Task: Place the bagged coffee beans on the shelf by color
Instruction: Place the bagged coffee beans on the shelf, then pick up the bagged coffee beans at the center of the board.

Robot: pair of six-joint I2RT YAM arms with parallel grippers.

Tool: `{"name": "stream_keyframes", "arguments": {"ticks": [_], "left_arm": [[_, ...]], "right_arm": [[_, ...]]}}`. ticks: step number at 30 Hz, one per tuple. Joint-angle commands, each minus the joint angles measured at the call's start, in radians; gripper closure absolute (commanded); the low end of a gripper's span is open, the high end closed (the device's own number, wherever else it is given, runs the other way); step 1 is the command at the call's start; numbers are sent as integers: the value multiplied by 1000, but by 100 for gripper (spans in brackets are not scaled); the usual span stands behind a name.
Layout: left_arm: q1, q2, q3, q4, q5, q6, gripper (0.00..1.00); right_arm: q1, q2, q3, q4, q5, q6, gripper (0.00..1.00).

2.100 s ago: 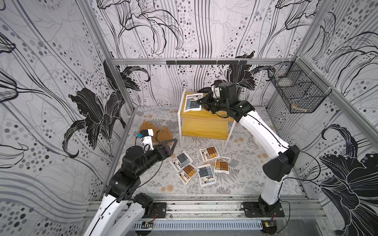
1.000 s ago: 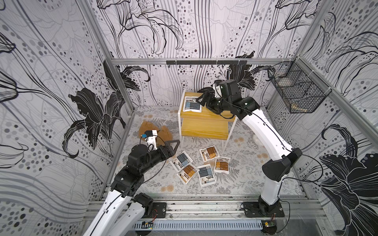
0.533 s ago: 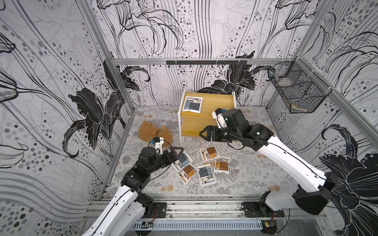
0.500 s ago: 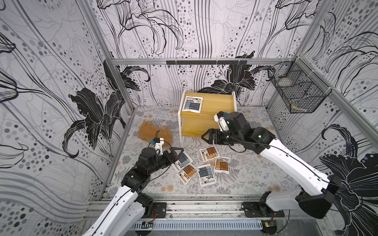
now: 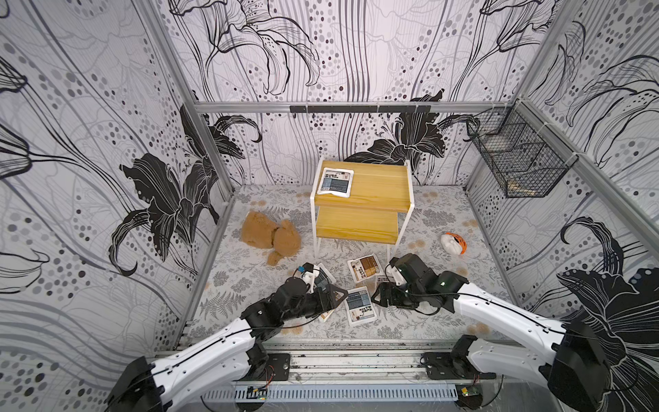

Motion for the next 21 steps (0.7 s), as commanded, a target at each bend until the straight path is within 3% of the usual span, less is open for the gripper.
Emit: {"name": "stream_keyframes", "arguments": {"ticks": [1,7,21], "left_arm": [[-65,86,-1,197,-71,-55,12],[-115,227,-14,345,-70,-97,12],[-119,410,-24,450,-52,-100,11]], "right_arm": [[5,14,-37,115,-48,12,19],[4,68,-103,207,-93,-3,20],[-9,162,-166,336,-139,-5,22]]}}
